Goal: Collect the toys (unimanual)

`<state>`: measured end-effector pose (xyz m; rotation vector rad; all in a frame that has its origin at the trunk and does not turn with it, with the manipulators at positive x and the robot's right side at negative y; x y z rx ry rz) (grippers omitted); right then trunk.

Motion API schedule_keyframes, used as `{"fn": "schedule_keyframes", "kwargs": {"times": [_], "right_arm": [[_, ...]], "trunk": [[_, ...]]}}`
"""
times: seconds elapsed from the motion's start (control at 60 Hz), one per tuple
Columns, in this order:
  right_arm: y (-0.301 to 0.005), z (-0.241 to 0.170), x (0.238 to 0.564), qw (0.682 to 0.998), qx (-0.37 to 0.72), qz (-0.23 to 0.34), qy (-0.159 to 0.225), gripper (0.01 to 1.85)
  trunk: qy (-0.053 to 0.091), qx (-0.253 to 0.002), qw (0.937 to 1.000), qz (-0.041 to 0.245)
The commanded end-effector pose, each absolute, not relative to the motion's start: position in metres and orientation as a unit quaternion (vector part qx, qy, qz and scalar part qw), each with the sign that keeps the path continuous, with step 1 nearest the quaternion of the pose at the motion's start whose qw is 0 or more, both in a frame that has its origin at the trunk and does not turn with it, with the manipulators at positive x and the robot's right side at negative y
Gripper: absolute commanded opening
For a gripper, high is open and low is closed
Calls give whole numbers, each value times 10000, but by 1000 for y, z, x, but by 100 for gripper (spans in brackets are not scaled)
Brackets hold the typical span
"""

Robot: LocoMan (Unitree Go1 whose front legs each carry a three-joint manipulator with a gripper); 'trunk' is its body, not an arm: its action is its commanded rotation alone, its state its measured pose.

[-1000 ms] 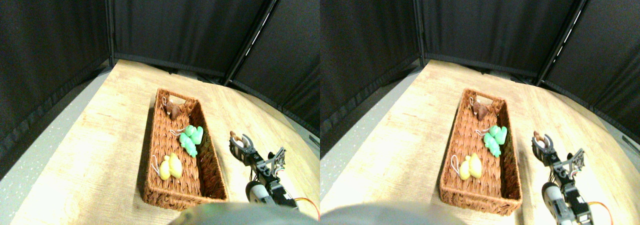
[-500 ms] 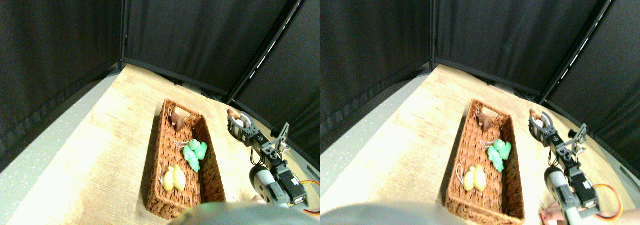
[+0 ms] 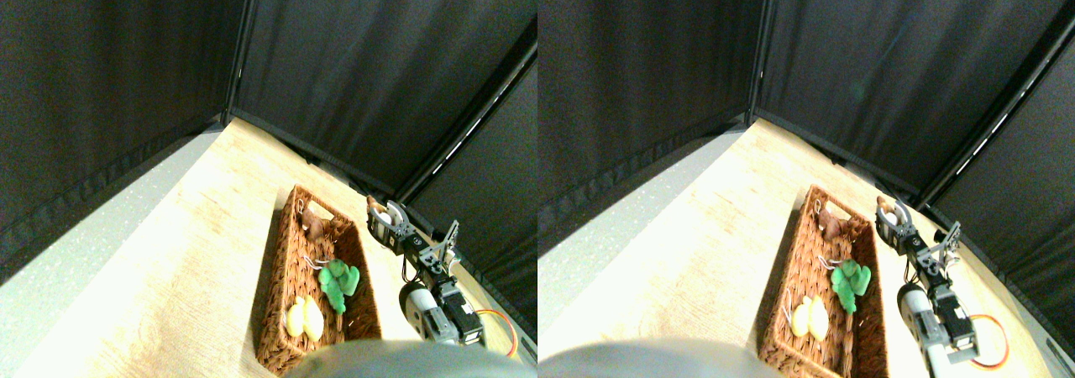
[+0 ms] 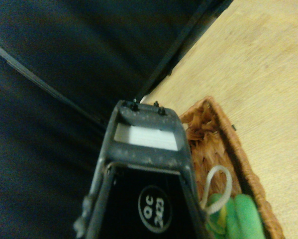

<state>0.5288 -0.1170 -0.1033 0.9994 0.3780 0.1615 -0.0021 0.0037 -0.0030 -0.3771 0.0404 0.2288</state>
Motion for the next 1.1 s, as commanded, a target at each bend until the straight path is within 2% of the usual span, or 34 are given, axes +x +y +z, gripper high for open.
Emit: {"fn": "schedule_keyframes", "kwargs": {"times": [0.017, 0.2, 0.217, 0.233, 0.317, 0.333, 0.417, 0.5, 0.567, 0.617, 0.65, 0.717, 0.733, 0.817, 0.85, 0.9, 1.017, 1.083, 1.1], "right_arm": [[-110, -103, 531, 8415, 4979, 867, 1908, 26], [-97, -108, 530, 8283, 5137, 831, 2077, 19], [-96, -107, 529, 8337, 5034, 800, 2123, 27], [-96, -107, 529, 8337, 5034, 800, 2123, 27], [-94, -105, 526, 8324, 4969, 740, 2338, 71], [-94, -105, 526, 8324, 4969, 740, 2338, 71], [-95, -105, 526, 8358, 4860, 811, 2423, 101], [-97, -105, 527, 8400, 4773, 862, 2432, 113], [-98, -104, 528, 8404, 4778, 854, 2413, 116], [-102, -103, 527, 8478, 4712, 815, 2292, 121], [-105, -103, 528, 8480, 4724, 812, 2261, 120], [-117, -103, 528, 8497, 4786, 780, 2070, 99], [-117, -103, 528, 8497, 4786, 780, 2070, 99], [-141, -106, 529, 8501, 4946, 542, 1725, 71], [-148, -109, 531, 8493, 4989, 502, 1651, 68], [-168, -113, 529, 8442, 5174, 155, 1392, 62], [-201, -121, 526, 8515, 5120, -183, 1118, 61], [-219, -128, 516, 8358, 5385, -458, 965, 51], [-223, -130, 513, 8365, 5370, -518, 959, 53]], "trunk": [[251, -1851, 9737, 1302], [245, -1867, 9731, 1329], [245, -1867, 9731, 1329], [245, -1867, 9731, 1329], [267, -1872, 9730, 1324], [275, -1868, 9731, 1320], [272, -1862, 9734, 1308], [274, -1856, 9737, 1293], [274, -1835, 9744, 1269], [284, -1822, 9749, 1250], [283, -1801, 9755, 1229], [292, -1761, 9768, 1187], [295, -1744, 9772, 1171], [332, -1665, 9796, 1079], [347, -1632, 9805, 1041], [377, -1578, 9820, 971], [450, -1426, 9856, 785], [496, -1344, 9877, 630], [503, -1330, 9881, 590]]}}
